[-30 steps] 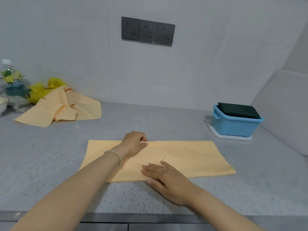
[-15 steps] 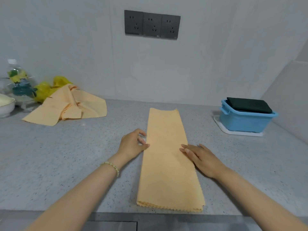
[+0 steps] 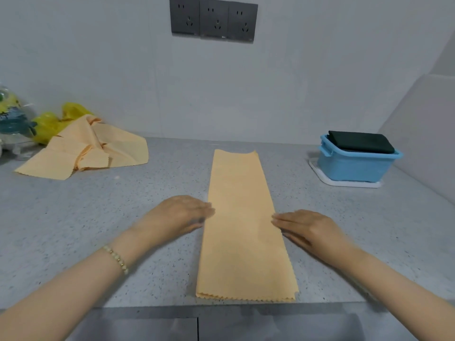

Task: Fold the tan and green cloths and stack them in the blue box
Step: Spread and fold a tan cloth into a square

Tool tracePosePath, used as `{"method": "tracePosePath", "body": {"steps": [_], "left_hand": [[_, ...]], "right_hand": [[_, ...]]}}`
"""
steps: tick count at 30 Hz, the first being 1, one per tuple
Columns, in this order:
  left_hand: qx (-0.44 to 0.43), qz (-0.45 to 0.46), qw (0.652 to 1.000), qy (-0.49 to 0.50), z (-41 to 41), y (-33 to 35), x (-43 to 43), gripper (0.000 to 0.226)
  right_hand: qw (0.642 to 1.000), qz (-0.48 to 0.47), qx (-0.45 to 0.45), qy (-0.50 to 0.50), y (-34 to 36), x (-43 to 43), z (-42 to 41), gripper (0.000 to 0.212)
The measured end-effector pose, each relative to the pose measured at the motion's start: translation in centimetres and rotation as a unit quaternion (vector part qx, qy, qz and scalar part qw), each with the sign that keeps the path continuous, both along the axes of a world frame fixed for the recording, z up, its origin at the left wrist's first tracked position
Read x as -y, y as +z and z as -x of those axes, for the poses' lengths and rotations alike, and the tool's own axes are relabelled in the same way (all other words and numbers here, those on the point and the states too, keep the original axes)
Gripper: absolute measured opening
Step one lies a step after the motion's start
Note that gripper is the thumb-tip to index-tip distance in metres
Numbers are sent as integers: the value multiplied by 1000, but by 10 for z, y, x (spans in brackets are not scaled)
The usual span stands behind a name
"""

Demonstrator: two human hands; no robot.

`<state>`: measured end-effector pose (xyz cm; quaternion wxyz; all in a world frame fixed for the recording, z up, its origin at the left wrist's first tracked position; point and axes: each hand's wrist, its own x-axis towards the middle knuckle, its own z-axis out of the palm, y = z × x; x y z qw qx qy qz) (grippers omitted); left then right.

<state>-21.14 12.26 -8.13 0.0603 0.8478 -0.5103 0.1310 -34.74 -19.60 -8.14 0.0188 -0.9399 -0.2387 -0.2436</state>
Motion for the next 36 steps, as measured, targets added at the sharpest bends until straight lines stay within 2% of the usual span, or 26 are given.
{"method": "tracePosePath", "body": {"steps": [6, 17, 22, 24, 26, 29, 32, 36], "left_hand": [[94, 15, 993, -75, 15, -1, 5, 57], [99, 27, 991, -82, 18, -5, 4, 69], [91, 52, 990, -92, 16, -12, 6, 58], [48, 73, 993, -85, 14, -12, 6, 41], [-49, 91, 994, -30, 12, -10, 4, 27], [-184, 132, 972, 64, 5, -9, 9, 18], [-285, 251, 915, 135, -4, -9, 23, 45], [-337, 302, 864, 223, -11, -14, 36, 42]], "right_hand": [[997, 48, 56, 39, -7, -8, -1, 42], [994, 80, 30, 69, -7, -4, -4, 53], [997, 53, 2, 64, -6, -9, -14, 37], [998, 0, -50, 32, -4, -9, -15, 28], [986, -100, -133, -19, -2, -10, -16, 24], [940, -267, -202, -67, 1, -18, -27, 40], [878, -410, -205, -135, -5, -22, -46, 43], [862, -421, -160, -233, -16, -27, -65, 30]]}}
